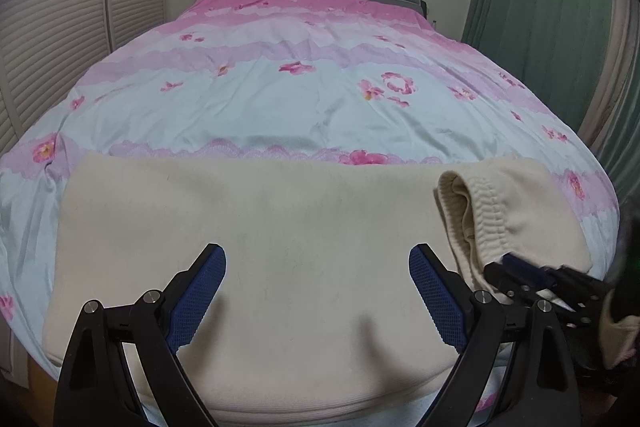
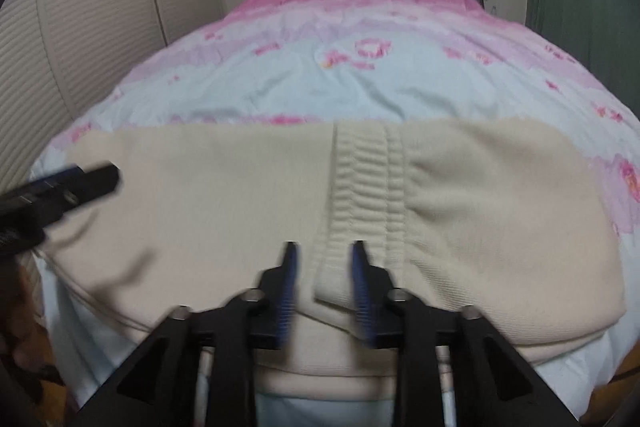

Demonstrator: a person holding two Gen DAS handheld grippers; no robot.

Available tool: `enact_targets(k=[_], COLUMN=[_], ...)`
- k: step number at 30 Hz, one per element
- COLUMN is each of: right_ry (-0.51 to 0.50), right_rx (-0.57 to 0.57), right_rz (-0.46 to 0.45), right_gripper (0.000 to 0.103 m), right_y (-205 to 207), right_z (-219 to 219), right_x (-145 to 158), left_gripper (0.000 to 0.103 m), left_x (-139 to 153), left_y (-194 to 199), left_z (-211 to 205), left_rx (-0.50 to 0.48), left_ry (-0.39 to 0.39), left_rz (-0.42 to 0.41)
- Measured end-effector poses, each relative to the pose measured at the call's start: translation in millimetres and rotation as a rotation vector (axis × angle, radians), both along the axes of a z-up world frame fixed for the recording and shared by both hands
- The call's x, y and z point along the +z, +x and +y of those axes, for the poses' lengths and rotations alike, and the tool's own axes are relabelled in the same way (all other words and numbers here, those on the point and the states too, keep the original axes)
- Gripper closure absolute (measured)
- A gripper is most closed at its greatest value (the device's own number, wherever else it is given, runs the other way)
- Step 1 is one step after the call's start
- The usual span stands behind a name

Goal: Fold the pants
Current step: 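Open the right tool and release the cuff onto the folded pants, then grasp the folded pants edge with the left tool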

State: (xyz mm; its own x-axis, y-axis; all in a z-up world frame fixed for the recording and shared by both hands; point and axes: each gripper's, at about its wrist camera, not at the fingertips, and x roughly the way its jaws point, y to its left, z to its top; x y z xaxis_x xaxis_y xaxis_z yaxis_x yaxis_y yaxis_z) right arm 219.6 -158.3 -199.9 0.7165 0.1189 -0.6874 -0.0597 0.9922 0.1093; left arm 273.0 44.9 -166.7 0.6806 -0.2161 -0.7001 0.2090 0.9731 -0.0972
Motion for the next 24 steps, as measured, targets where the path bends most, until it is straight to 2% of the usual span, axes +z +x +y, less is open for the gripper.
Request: enact_targets(k=[3, 7, 13, 17, 21, 24], right_ry=[-0.027, -0.047, 0.032, 0.055, 0.086, 0.093], right_rx=[0.047, 0.163, 0.362, 0.419, 0.485, 0.516], right_rz=[-0.066, -0.118, -0.108, -0.097, -0.070, -0.051], right_gripper=[0.053, 0.041, 0.041, 0.041, 0.041, 0.041], right_y=[-10, -16, -2, 20, 50, 68], right_z=[18, 53, 105, 125, 141, 152], right_x=[23, 46, 63, 69, 77, 83], left_gripper=[0.009, 0.009, 0.009, 0.009, 0.009, 0.009], left_x=[6, 15, 11, -1, -16, -24], left_y=[-3, -14, -39, -51, -57, -58], left_z=[12, 47, 109, 142, 174, 185], left_rx=[0.023, 0.101, 0.263, 0.389, 0.494, 0.530], left_ry=[-0.006, -0.018, -0.047, -0.110, -0.211, -0.220], left_rz=[-0.004, -0.011, 0.043, 0.106, 0.188, 0.207])
